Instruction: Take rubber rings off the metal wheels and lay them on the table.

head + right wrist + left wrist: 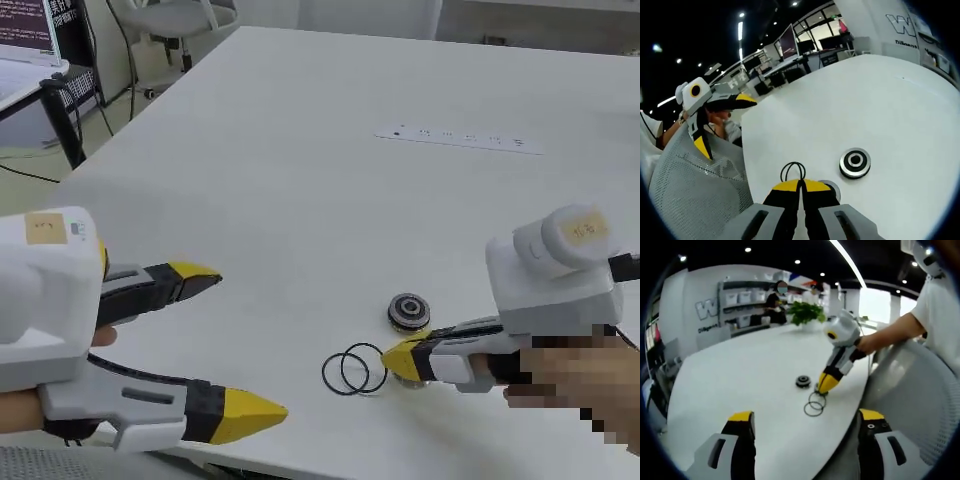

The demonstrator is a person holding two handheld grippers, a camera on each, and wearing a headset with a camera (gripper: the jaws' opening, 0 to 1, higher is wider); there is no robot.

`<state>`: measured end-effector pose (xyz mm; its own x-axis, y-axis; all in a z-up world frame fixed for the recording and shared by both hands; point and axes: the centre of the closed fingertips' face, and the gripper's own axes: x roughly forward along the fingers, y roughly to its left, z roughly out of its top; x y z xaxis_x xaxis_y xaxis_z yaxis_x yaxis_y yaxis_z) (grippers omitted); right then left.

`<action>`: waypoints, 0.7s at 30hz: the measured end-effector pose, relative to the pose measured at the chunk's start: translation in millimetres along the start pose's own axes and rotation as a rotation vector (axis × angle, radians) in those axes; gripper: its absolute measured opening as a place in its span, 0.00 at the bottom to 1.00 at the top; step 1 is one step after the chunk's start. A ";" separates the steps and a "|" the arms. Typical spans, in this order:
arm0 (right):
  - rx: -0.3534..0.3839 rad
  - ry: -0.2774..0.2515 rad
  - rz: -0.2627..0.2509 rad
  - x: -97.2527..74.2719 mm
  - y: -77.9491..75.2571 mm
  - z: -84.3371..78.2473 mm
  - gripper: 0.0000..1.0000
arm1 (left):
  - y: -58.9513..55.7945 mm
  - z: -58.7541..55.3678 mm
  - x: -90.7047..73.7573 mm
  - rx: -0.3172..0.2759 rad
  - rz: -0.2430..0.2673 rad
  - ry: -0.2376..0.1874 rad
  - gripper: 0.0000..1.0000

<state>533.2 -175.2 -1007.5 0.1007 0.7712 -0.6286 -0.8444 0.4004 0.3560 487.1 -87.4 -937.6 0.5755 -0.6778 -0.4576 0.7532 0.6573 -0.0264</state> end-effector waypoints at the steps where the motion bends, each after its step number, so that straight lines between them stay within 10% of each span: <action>1: -0.010 0.003 -0.004 0.7 0.7 -0.5 0.00 | 0.1 -0.1 0.0 -0.003 0.001 -0.001 0.85; 21: -0.141 0.035 -0.026 4.2 2.9 -0.6 0.07 | 2.9 -1.4 -2.9 -0.034 0.019 -0.004 0.80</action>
<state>530.9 -171.1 -1009.6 0.1069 0.7426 -0.6612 -0.9074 0.3447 0.2405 487.1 -83.1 -937.6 0.5914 -0.6662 -0.4544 0.7306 0.6811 -0.0477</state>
